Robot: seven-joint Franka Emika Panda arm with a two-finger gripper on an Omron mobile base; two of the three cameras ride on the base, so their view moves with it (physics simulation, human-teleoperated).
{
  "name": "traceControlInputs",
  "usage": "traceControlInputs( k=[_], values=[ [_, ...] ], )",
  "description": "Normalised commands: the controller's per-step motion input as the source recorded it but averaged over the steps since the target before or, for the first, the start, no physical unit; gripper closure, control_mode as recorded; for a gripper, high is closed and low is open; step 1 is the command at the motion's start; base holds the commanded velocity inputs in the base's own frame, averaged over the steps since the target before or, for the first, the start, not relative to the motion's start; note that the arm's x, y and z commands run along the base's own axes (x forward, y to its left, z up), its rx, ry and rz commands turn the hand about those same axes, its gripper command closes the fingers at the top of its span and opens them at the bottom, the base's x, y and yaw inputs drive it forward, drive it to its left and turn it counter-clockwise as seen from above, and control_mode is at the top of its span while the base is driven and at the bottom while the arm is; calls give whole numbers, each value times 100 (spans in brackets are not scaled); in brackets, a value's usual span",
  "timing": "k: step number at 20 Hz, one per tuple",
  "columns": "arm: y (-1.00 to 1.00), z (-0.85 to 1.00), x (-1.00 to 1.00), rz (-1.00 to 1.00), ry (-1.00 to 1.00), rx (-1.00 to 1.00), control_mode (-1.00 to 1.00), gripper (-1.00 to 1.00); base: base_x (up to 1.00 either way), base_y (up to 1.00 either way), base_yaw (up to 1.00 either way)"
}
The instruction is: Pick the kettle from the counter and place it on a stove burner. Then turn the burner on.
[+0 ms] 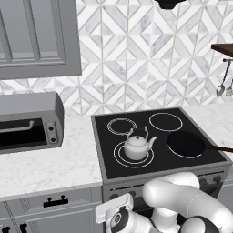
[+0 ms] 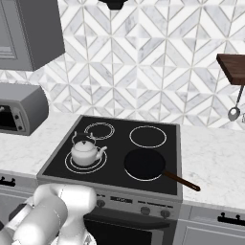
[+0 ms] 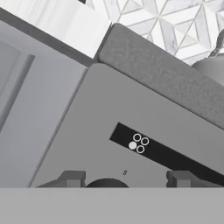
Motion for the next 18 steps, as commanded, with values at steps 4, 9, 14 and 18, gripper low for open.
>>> traceControlInputs(
  k=[4, 9, 14, 18],
  values=[
    [-10, -9, -4, 0, 0, 0, -100, -100, 0, 0, 0],
    [-7, -5, -6, 0, 0, 0, -100, -100, 0, 0, 0],
    [-4, -23, -21, 0, 0, 0, -100, -100, 0, 0, 0],
    [0, -7, -16, 0, 0, 0, -100, -100, 0, 0, 0]
  ],
)
